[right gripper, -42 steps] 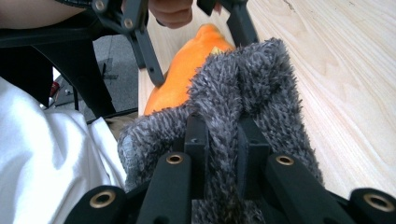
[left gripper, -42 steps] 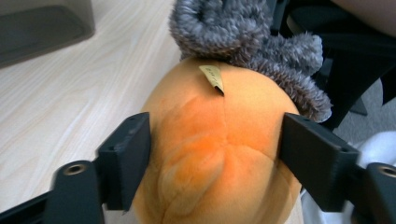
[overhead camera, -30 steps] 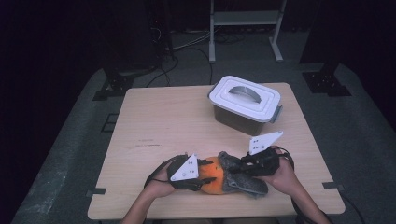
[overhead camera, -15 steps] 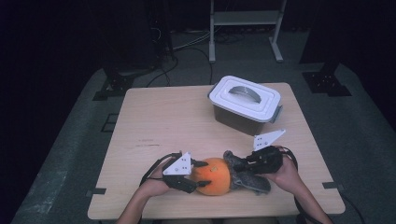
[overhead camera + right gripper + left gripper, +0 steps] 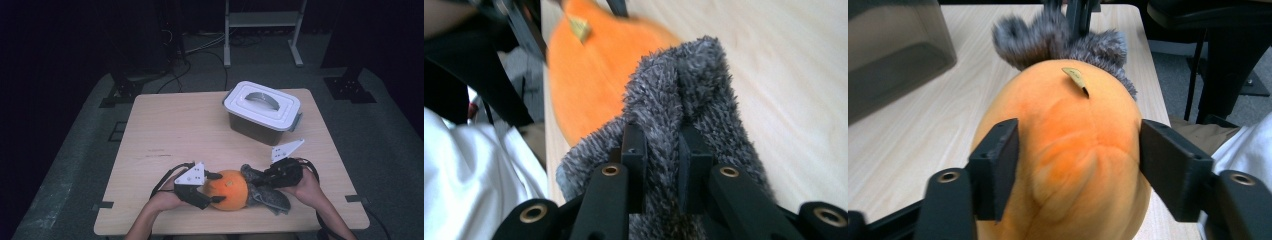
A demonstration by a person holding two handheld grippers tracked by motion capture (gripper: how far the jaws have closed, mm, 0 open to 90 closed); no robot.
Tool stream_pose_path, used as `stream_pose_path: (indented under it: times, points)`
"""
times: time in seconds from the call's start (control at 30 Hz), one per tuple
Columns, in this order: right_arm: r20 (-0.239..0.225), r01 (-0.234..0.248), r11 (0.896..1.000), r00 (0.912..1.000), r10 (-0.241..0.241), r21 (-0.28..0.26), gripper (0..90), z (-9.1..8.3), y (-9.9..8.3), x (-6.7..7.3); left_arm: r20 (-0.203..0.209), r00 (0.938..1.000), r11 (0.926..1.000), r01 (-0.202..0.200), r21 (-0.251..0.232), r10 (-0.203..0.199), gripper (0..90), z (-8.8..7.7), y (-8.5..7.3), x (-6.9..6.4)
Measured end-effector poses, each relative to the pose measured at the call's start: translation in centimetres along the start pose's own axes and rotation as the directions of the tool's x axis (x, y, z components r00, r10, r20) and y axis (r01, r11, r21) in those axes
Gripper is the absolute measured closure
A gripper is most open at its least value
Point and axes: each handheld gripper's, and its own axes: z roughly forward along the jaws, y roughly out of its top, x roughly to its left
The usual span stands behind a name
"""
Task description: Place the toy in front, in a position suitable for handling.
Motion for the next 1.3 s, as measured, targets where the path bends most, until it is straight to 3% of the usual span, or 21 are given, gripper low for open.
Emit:
stream_pose_path:
  times: [0.07, 0.17, 0.27, 0.43, 0.6, 0.77, 0.97, 1.1, 1.23, 1.3]
  points:
    - [-0.025, 0.015, 0.999, 0.9996, -0.016, -0.037, 76.6, -0.1, 0.5, 0.4, 0.001, 1.0000, 1.0000, 0.004, 0.005, -0.004, 29.5, 0.0, 0.0, 0.0]
    - [-0.033, 0.022, 1.000, 0.9992, -0.022, -0.009, 76.6, 0.5, 0.6, 0.5, -0.008, 0.9999, 0.9999, 0.013, 0.010, -0.013, 27.9, 0.0, 0.0, 0.1]
    - [-0.066, -0.010, 1.000, 0.9978, 0.010, 0.004, 76.6, 0.9, -0.1, -0.2, -0.010, 0.9999, 1.0000, -0.004, 0.005, 0.004, 36.5, -0.3, 0.1, -0.1]
    - [-0.024, -0.038, 0.998, 0.9990, 0.039, 0.040, 76.5, 0.5, -0.9, -0.7, 0.009, 0.9994, 0.9993, -0.034, 0.016, 0.034, 41.6, -0.3, 0.1, -0.2]
    - [-0.027, 0.011, 0.999, 0.9996, -0.012, -0.040, 76.7, -0.1, 0.4, 0.3, 0.026, 0.9985, 0.9987, -0.048, 0.017, 0.048, 42.0, -0.2, 0.1, -0.4]
    - [-0.039, 0.002, 1.000, 0.9992, -0.002, 0.016, 76.1, 0.8, -0.1, -0.1, 0.028, 0.9981, 0.9980, -0.055, 0.031, 0.054, 42.7, -0.3, -0.1, -0.3]
    - [0.023, -0.034, 0.996, 0.9992, 0.032, 0.088, 76.2, 0.8, -1.3, -1.1, 0.032, 0.9992, 0.9995, -0.024, 0.021, 0.024, 42.3, -0.5, -0.3, 0.0]
    - [0.027, -0.019, 0.999, 0.9995, 0.018, 0.042, 76.5, 0.1, -0.8, -0.7, 0.037, 0.9990, 0.9995, -0.024, 0.018, 0.023, 42.2, -0.5, -0.3, 0.0]
    - [-0.018, 0.019, 0.998, 0.9996, -0.019, -0.052, 76.4, -0.2, 0.5, 0.4, 0.044, 0.9987, 0.9996, -0.028, 0.011, 0.027, 41.9, -0.3, -0.3, -0.1]
    - [-0.020, 0.030, 0.999, 0.9993, -0.030, -0.033, 76.2, 0.3, 0.6, 0.6, 0.047, 0.9984, 0.9993, -0.033, 0.015, 0.032, 41.9, -0.4, -0.3, -0.1]
